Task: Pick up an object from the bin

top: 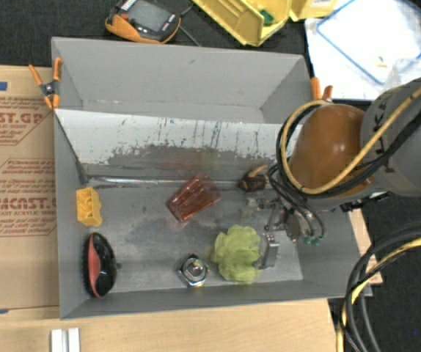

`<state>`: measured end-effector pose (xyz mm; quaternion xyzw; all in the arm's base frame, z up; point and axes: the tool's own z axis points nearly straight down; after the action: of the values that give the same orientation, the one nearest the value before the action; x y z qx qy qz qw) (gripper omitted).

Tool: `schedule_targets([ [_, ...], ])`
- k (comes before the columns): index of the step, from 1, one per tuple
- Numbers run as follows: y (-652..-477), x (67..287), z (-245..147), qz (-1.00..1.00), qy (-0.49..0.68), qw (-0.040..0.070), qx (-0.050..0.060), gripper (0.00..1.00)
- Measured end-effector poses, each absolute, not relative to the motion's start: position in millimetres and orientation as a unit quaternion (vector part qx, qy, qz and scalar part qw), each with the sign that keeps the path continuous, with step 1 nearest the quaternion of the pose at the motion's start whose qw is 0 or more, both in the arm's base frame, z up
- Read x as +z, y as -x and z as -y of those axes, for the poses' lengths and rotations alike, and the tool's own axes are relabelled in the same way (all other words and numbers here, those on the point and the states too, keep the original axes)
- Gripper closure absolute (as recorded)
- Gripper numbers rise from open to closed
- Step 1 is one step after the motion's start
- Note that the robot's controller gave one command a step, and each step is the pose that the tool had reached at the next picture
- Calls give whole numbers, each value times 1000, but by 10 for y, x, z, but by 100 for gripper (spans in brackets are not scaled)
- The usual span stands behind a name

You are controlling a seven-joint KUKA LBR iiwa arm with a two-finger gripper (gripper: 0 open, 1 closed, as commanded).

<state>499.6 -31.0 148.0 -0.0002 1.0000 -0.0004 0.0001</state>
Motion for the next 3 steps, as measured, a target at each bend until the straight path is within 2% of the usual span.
schedule_targets([
  [1,-4996,1480,310,-1000,0,0,0,0],
  [2,-4907,886,37,-1000,27,-3,0,0],
  [3,-4895,830,-78,-998,64,4,-2,100],
])
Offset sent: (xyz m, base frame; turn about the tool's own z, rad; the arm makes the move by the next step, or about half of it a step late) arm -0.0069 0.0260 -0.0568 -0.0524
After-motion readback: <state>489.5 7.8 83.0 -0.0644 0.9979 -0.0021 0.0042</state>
